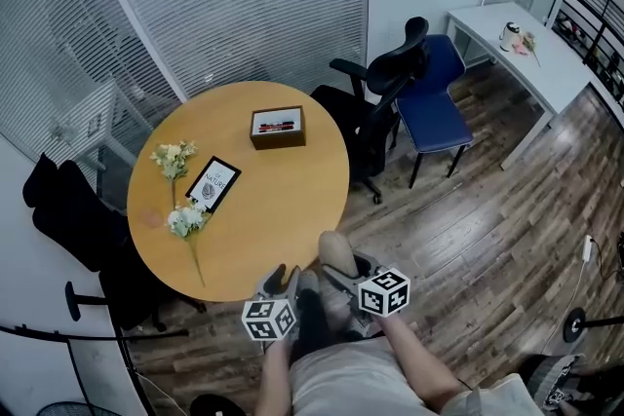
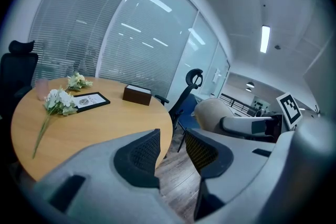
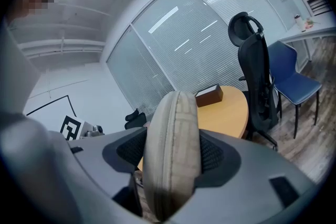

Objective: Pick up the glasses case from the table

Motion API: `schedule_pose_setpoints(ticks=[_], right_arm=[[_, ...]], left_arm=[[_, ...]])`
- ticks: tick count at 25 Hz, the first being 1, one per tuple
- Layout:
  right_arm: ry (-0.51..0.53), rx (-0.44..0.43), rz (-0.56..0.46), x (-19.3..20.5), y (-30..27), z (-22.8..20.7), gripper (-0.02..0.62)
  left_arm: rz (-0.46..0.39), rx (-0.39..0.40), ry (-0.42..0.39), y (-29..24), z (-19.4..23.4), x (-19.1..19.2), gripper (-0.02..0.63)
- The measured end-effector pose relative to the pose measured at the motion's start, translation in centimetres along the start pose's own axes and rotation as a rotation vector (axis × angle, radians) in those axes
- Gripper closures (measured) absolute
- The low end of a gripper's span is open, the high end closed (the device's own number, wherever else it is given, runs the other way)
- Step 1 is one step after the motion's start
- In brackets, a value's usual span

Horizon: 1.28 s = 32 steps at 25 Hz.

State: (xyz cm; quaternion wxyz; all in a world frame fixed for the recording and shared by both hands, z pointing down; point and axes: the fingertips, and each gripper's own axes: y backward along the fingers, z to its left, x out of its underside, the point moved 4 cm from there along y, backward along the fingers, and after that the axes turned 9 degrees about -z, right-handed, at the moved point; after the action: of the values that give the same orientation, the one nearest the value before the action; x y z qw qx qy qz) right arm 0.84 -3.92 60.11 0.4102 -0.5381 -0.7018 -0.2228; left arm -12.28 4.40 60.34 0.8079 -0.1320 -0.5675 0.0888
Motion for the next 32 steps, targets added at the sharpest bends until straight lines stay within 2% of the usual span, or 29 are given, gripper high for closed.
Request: schedule_pose_setpoints(ticks=[18,32], right_arm=[[0.026,-0.001,-0.015,0.0,1.8,0.4,0.321],[0.035,0.004,-0.020,0.1,2.5,0.5,0.321]], left_arm=[[-0.065,0.010,-0.004,1.1,-1.3,-0.3,0.592],[-0.071,0.035,-0.014,1.5,-2.0,-0.1,0.597]])
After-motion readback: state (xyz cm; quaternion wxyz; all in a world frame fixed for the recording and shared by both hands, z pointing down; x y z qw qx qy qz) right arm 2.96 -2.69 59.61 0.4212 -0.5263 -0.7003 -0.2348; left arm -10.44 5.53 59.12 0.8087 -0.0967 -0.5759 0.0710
